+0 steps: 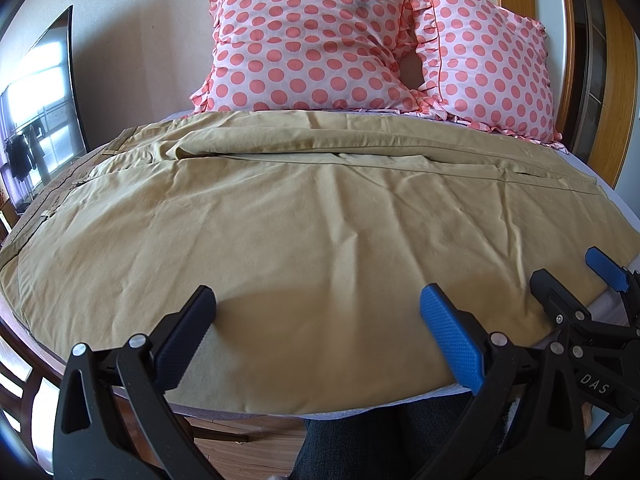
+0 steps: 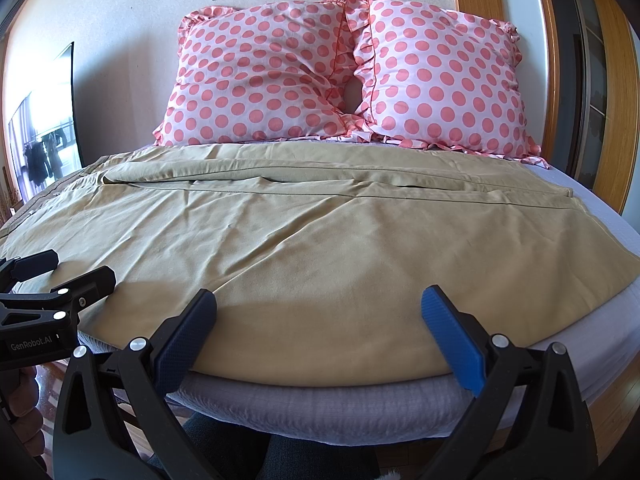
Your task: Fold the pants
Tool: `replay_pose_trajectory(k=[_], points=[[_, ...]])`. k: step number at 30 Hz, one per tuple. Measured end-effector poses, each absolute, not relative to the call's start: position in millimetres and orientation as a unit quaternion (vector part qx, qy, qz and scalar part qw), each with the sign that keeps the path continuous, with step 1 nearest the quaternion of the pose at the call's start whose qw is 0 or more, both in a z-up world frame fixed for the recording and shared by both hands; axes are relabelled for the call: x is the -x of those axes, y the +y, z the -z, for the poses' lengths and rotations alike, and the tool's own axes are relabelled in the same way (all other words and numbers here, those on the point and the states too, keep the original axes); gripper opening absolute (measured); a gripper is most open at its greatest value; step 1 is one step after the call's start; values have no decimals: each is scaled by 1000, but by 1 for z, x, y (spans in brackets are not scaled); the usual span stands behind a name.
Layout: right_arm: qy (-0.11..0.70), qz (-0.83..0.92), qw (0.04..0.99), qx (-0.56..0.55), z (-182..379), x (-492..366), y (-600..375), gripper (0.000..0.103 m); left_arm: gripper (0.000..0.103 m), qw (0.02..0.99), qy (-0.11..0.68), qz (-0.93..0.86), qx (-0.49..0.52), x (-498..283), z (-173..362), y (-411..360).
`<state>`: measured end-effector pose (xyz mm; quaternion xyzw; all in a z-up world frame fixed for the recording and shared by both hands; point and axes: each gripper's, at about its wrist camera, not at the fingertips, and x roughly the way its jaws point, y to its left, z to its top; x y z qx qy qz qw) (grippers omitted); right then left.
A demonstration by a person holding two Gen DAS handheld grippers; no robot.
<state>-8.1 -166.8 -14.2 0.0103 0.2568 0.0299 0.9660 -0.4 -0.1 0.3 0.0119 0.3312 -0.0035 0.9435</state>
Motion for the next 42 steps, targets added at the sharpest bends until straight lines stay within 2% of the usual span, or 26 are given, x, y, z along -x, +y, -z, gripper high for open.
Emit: replay_pose_trajectory(k=[21, 23, 30, 35, 38, 39, 42], points=[[251, -36, 967, -7, 15, 9, -166, 102, 101, 944, 330, 4, -13, 0, 0, 0], [270, -61, 961, -3, 10, 1, -171, 102, 101, 944, 331, 6, -13, 0, -1, 0], [259, -4, 957, -127, -59, -67, -277, 102, 101, 936, 349, 40, 12, -4, -9, 11], [310, 126, 922, -197, -80, -169, -366, 102, 101, 939, 334, 56, 62, -9, -22, 29], [351, 184, 889, -229, -69, -229, -408, 88, 101, 944, 316, 54, 73, -14, -29, 38], [361, 202, 879, -237, -62, -245, -419, 80, 101, 946, 312, 52, 77, -16, -31, 40], [393, 247, 850, -248, -38, -294, -442, 70, 101, 947, 304, 57, 88, -22, -35, 48]])
